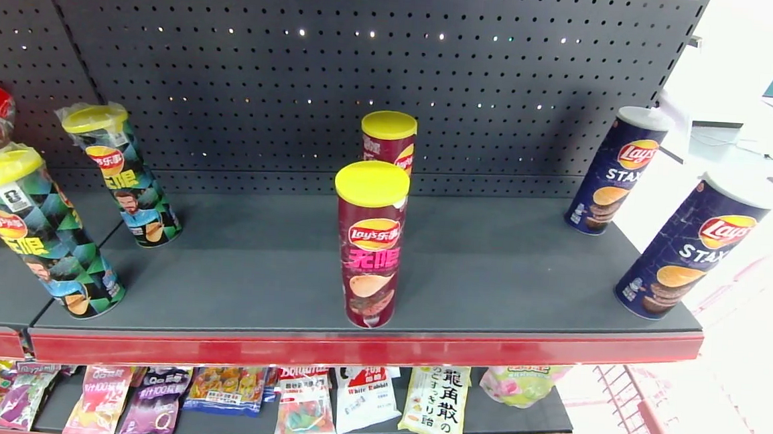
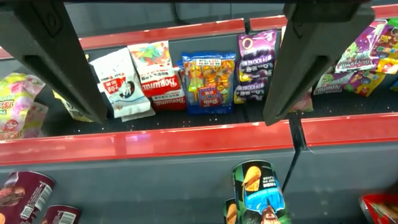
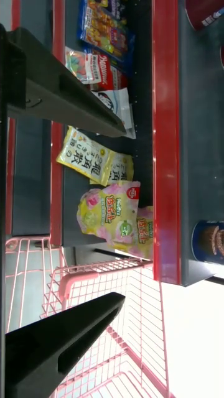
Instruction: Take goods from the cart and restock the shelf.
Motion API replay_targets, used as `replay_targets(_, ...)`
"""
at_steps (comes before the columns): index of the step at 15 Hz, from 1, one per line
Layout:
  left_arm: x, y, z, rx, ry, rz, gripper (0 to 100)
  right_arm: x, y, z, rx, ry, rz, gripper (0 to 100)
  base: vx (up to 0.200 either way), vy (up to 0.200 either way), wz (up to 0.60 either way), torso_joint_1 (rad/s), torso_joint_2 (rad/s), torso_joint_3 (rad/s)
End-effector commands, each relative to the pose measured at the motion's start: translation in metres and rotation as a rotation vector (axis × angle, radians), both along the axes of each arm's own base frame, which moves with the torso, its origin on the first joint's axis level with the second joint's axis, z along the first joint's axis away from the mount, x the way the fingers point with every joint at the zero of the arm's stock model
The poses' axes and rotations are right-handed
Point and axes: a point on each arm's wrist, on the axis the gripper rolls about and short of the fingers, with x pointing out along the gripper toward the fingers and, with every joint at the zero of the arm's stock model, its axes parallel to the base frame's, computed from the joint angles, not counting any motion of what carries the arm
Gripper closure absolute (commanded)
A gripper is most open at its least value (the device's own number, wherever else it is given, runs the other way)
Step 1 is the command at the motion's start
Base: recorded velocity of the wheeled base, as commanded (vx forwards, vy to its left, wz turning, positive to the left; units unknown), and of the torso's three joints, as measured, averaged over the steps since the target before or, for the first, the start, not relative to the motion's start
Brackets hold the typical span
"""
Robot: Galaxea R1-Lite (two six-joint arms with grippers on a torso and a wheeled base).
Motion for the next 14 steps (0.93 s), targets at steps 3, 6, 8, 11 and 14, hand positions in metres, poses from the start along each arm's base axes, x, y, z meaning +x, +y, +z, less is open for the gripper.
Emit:
replay_targets(3,0.0001,0.0000,0.0000,-0.001,0.001,0.000,0,0.0000,0.0000,0.0000,-0.001,0.000,0.001,0,0.000,0.000,0.00,0.000,0.00,0.000)
replay_targets(6,0.0001,0.0000,0.0000,-0.001,0.001,0.000,0,0.0001,0.0000,0.0000,-0.001,0.000,0.000,0,0.000,0.000,0.00,0.000,0.00,0.000)
replay_targets(8,0.0001,0.0000,0.0000,-0.001,0.001,0.000,0,0.0001,0.0000,0.0000,-0.001,0.000,0.000,0,0.000,0.000,0.00,0.000,0.00,0.000)
replay_targets(11,0.0001,0.0000,0.0000,-0.001,0.001,-0.001,0,0.0000,0.0000,0.0000,-0.001,0.000,0.001,0,0.000,0.000,0.00,0.000,0.00,0.000)
replay_targets(14,0.0001,0.0000,0.0000,-0.001,0.001,0.000,0,0.0000,0.0000,0.0000,-0.001,0.000,0.001,0,0.000,0.000,0.00,0.000,0.00,0.000)
